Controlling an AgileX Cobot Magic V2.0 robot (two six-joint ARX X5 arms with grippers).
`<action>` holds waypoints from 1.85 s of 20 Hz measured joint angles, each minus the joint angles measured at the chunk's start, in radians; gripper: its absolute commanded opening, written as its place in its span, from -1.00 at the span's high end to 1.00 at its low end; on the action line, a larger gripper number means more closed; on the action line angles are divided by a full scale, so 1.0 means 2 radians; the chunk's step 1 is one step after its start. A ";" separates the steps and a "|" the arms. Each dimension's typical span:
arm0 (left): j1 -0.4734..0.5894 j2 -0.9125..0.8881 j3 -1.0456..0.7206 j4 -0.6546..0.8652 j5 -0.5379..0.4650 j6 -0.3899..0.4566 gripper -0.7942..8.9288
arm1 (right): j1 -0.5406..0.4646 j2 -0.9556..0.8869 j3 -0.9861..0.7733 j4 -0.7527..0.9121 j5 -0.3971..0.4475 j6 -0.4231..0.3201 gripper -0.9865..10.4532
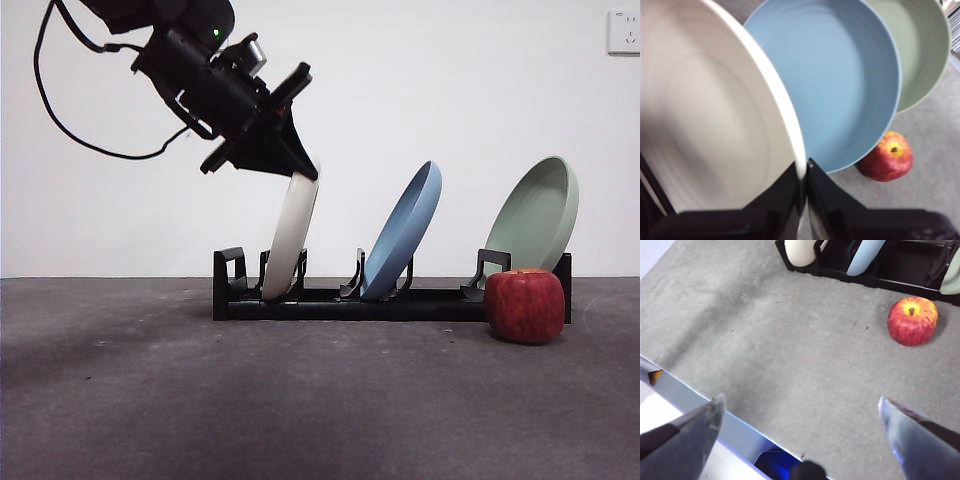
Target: Take the yellow plate from the plate rack,put the plate on the table,take the apple from the table,put the apple in the plate
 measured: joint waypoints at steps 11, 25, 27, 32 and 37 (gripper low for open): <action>-0.024 -0.128 0.038 -0.114 0.005 0.064 0.85 | 0.000 0.000 0.000 0.004 0.000 0.000 -0.16; -0.319 -0.179 -0.112 -0.304 -0.357 0.233 0.85 | 0.000 0.000 0.000 0.005 0.000 0.000 -0.16; -0.337 -0.171 -0.164 -0.263 -0.385 0.233 0.85 | 0.000 0.000 0.000 0.005 0.000 0.002 -0.16; -0.381 -0.097 -0.214 -0.187 -0.423 0.237 0.85 | 0.000 0.000 0.000 0.005 0.000 0.004 -0.16; -0.397 -0.033 -0.215 -0.145 -0.475 0.240 0.85 | 0.000 0.000 0.000 0.005 0.000 0.004 -0.16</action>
